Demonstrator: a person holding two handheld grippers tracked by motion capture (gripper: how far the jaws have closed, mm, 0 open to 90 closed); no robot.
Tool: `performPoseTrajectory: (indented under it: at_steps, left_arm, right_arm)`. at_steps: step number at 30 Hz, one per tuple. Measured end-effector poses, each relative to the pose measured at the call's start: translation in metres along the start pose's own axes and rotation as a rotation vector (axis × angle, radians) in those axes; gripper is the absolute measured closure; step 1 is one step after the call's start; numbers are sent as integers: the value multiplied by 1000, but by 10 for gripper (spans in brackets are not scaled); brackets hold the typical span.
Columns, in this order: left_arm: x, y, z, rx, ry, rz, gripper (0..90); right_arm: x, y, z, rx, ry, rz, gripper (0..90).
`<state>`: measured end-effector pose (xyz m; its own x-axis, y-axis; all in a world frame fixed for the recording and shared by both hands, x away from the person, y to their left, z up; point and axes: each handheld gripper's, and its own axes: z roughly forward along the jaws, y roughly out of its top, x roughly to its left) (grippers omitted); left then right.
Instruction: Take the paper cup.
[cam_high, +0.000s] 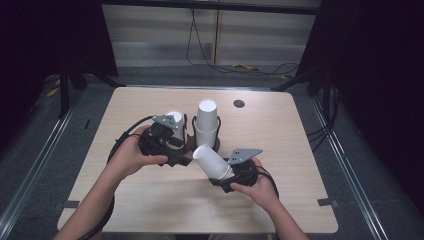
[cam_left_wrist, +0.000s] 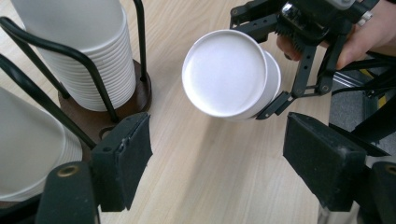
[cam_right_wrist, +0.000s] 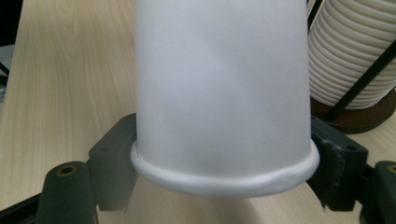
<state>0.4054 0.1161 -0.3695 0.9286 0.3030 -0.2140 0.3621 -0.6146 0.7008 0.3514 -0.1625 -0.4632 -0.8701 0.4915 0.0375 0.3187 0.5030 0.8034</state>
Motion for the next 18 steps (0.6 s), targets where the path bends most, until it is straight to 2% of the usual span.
performPoseTrajectory:
  at_steps: [6,10,11,14,18]
  left_arm:
    - [1,-15,6,10,8,3,226]
    - [2,-24,10,19,13,27,219]
    - [2,-25,11,22,17,23,217]
    - [1,-29,14,41,25,65,212]
    - [-1,-30,17,49,19,91,192]
  right_arm:
    - [-2,-1,-2,27,7,-11,220]
    - [-2,-1,-1,43,16,-21,220]
    - [-2,-1,-1,43,18,-25,220]
    - [-1,1,0,52,23,-33,219]
    - [-1,1,0,55,30,-32,219]
